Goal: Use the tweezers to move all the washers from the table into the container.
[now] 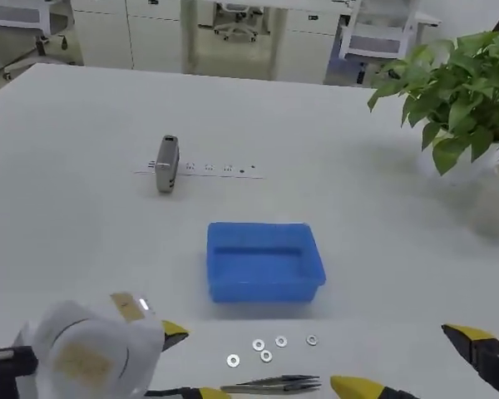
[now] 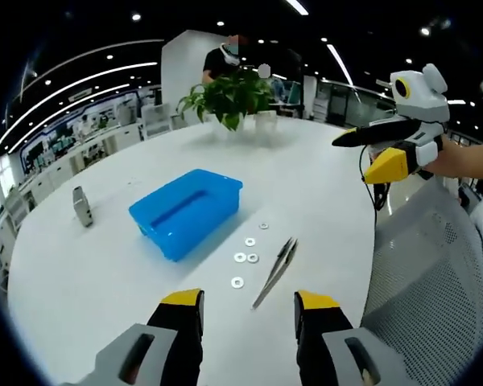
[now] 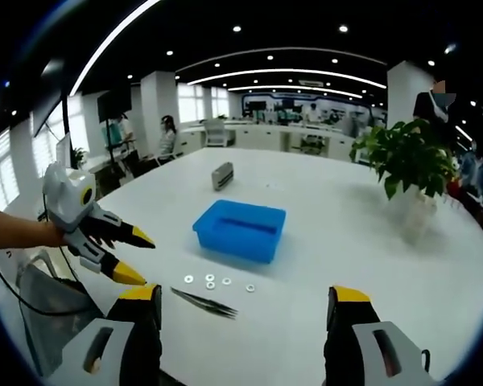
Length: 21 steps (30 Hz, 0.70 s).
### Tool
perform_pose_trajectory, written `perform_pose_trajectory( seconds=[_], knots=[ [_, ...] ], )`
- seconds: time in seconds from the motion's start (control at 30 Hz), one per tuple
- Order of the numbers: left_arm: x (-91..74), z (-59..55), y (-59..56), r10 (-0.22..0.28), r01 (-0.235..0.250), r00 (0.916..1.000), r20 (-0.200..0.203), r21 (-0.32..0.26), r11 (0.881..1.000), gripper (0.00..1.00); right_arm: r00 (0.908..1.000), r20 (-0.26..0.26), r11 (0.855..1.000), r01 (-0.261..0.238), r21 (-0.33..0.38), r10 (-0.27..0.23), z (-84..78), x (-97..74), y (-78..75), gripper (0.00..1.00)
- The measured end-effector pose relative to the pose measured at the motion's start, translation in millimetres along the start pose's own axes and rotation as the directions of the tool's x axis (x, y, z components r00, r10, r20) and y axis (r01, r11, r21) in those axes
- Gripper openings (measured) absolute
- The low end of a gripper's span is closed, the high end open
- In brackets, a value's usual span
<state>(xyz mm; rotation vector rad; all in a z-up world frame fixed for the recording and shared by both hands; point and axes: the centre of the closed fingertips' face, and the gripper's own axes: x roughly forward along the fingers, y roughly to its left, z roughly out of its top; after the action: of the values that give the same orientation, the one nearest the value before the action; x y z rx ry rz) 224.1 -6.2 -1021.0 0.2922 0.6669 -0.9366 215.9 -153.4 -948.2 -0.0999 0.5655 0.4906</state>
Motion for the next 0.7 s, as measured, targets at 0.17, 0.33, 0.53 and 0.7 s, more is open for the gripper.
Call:
perform_pose_trajectory(
  seconds=[0.17,0.33,0.53,0.7],
  knots=[
    [24.3,-8.6,-7.7,-0.066,0.067,0.9971,-0.039,0.034,0.997,0.34,0.9999,-0.012,1.000,0.001,-0.018,-0.001,-2.1,-0.8,-4.5,0.82],
    [42.2,-22.2,-8.1,-0.100,0.108,0.9900,-0.099,0.074,0.991,0.22,0.9994,-0.031,0.999,-0.014,-0.039,0.013,-2.1,2.7,-9.5,0.81],
    [49.8,-32.5,-6.8,-0.116,0.135,0.9811,-0.154,0.118,0.984,0.12,0.9991,-0.015,0.997,-0.041,-0.065,0.040,10.4,9.8,-8.2,0.80],
    [49.5,-32.5,-4.8,-0.123,0.147,0.9796,-0.159,0.150,0.978,0.07,0.9964,-0.033,0.992,-0.081,-0.097,0.078,10.5,13.4,0.6,0.79]
  ],
)
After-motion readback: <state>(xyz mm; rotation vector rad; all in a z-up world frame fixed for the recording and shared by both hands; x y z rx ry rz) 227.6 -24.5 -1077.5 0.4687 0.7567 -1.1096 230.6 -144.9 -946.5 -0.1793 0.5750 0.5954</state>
